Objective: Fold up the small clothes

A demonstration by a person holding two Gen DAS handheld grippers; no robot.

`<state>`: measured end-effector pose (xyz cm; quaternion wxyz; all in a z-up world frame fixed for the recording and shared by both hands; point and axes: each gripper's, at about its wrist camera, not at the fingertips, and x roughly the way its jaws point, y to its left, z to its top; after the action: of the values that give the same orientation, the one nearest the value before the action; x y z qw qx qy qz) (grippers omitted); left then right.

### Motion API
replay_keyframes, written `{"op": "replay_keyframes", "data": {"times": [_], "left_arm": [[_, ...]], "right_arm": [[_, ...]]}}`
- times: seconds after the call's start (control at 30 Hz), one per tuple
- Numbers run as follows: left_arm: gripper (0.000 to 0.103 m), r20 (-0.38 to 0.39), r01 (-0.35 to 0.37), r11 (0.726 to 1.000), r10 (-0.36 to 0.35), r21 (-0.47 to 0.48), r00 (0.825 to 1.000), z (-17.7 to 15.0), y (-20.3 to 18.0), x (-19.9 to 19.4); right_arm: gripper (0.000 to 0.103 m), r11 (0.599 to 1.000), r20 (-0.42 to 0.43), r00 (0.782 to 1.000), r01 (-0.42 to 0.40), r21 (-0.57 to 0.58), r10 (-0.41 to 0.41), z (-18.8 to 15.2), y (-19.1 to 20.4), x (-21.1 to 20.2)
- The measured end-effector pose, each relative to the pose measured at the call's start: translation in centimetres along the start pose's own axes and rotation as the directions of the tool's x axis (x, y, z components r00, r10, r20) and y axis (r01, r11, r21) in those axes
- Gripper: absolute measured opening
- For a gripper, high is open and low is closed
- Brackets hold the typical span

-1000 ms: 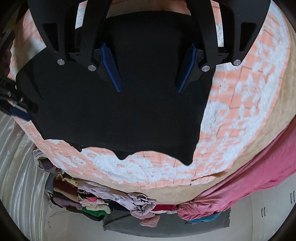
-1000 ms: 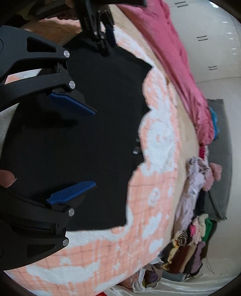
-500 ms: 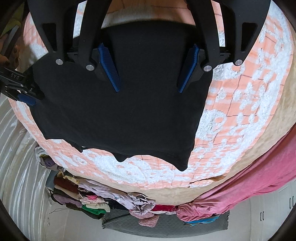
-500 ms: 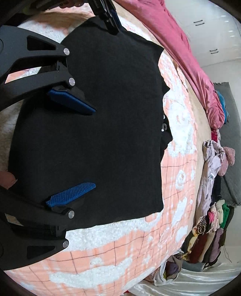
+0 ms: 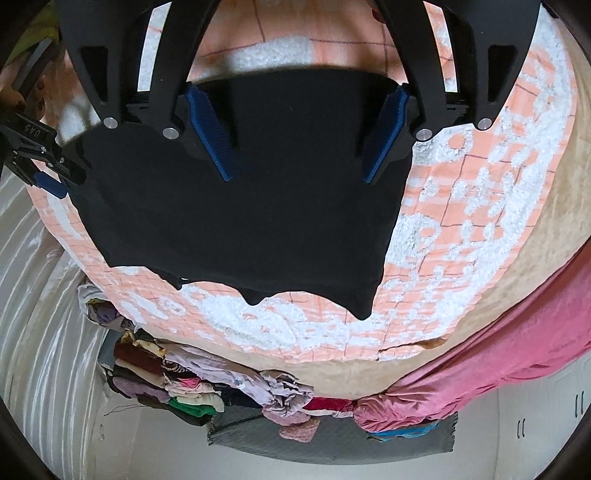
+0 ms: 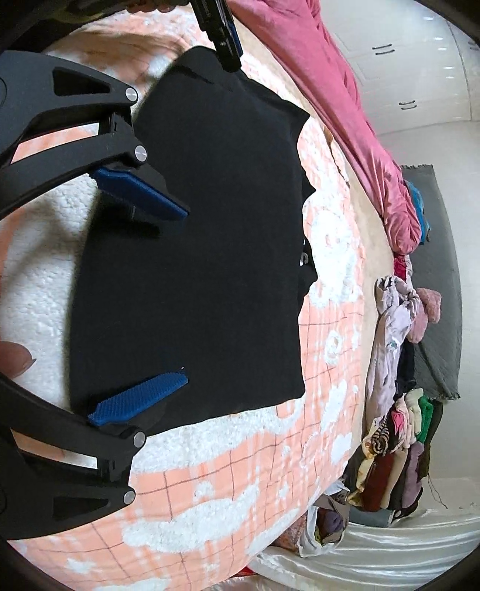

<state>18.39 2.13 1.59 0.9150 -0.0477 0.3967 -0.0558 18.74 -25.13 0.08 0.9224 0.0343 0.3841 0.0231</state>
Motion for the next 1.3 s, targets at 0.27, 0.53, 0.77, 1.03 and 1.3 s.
{"op": "replay_keyframes", "data": {"times": [0.27,0.53,0.77,1.03,1.3], "left_arm": [[0.088,0.028,-0.005,1.0,0.005,0.014,1.0,0.1,0.0,-1.8],[0.097,0.034,-0.006,1.0,0.006,0.015,0.999,0.0,0.3,-2.7],[0.097,0.038,-0.008,1.0,0.008,0.007,0.999,-0.4,1.2,-3.9],[0.097,0.034,-0.036,0.999,0.036,0.0,0.999,-1.1,2.8,-4.8],[0.097,0.054,-0.044,0.998,0.046,-0.041,0.997,-0.9,4.9,-5.6]], "right_arm": [[0.093,1.0,0.039,0.999,0.011,0.013,-0.011,-0.3,0.1,-1.1],[0.094,1.0,0.077,0.997,0.027,0.014,-0.028,-0.7,0.4,-2.1],[0.094,1.0,0.083,0.996,0.023,0.019,-0.024,-1.1,0.7,-2.8],[0.094,0.999,0.099,0.995,0.008,-0.046,-0.003,-1.3,2.9,-3.8],[0.094,0.993,0.112,0.993,-0.015,-0.113,0.028,-1.6,5.8,-4.7]]}}
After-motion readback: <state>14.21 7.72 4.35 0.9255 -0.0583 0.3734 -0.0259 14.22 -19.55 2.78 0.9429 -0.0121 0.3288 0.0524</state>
